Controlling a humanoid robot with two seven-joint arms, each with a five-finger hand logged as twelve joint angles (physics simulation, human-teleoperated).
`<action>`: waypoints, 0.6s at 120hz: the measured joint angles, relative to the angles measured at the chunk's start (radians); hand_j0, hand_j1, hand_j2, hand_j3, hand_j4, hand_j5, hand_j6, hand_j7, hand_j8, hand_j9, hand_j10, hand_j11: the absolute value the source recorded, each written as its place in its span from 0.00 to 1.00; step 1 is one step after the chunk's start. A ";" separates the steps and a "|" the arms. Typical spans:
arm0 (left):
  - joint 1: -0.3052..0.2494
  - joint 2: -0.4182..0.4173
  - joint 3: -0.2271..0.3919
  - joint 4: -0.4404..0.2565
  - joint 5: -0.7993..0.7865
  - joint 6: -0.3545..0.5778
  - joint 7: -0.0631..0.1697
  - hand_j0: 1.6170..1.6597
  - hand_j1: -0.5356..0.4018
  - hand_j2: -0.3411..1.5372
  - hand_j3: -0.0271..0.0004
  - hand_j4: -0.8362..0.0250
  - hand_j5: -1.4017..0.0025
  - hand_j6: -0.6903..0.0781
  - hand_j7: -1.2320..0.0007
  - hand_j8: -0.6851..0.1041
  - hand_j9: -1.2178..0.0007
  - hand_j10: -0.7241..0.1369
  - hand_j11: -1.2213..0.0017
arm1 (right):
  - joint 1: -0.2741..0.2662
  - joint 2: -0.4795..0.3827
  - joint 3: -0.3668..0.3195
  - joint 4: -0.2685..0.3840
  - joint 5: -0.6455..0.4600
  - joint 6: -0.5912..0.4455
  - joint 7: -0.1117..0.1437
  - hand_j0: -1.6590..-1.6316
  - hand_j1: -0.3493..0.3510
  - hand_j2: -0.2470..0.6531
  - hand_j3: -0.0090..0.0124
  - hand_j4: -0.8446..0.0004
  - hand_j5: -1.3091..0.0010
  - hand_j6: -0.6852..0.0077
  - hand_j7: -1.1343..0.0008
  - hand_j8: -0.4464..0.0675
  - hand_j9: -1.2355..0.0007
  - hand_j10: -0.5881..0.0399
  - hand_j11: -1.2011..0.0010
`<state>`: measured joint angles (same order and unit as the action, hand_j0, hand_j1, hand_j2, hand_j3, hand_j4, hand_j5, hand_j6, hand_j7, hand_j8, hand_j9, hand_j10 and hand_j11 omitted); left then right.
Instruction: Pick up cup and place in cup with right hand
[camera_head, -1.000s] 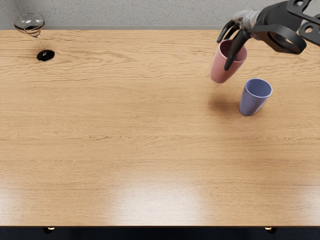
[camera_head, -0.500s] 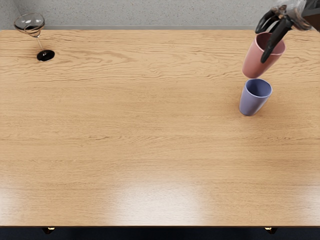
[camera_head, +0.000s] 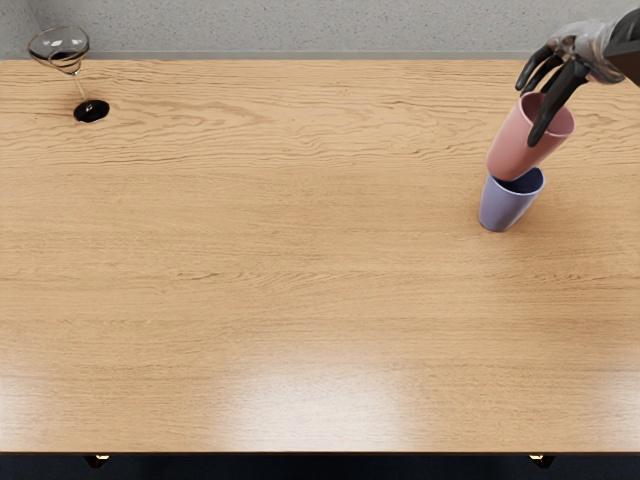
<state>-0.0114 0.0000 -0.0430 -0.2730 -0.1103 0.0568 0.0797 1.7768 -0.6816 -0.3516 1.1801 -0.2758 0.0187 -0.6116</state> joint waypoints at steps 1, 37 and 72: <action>0.000 0.000 0.000 0.000 0.000 0.000 0.000 0.96 0.94 0.18 1.00 0.97 1.00 0.89 1.00 0.86 1.00 0.84 1.00 | 0.000 0.000 0.000 0.000 0.000 0.000 0.000 0.07 0.70 0.94 0.44 0.01 0.07 0.36 0.00 0.51 0.04 0.52 0.04; 0.000 0.000 0.000 0.000 0.000 0.000 0.000 0.96 0.94 0.18 0.99 0.97 0.99 0.89 1.00 0.86 1.00 0.84 0.99 | -0.002 -0.030 0.006 0.000 -0.005 0.012 0.000 0.09 0.67 0.83 0.42 0.09 0.16 0.30 0.09 0.37 0.14 0.50 0.14; 0.001 0.000 0.000 0.000 0.000 0.000 0.000 0.96 0.94 0.18 0.99 0.97 0.99 0.89 1.00 0.86 1.00 0.84 0.99 | -0.060 -0.104 0.105 -0.023 -0.006 0.043 0.001 0.05 0.19 0.40 0.42 0.76 0.78 0.79 0.76 0.71 0.77 0.80 0.77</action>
<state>-0.0107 0.0000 -0.0427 -0.2730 -0.1105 0.0568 0.0798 1.7164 -0.7855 -0.2462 1.1567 -0.2814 0.0618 -0.6109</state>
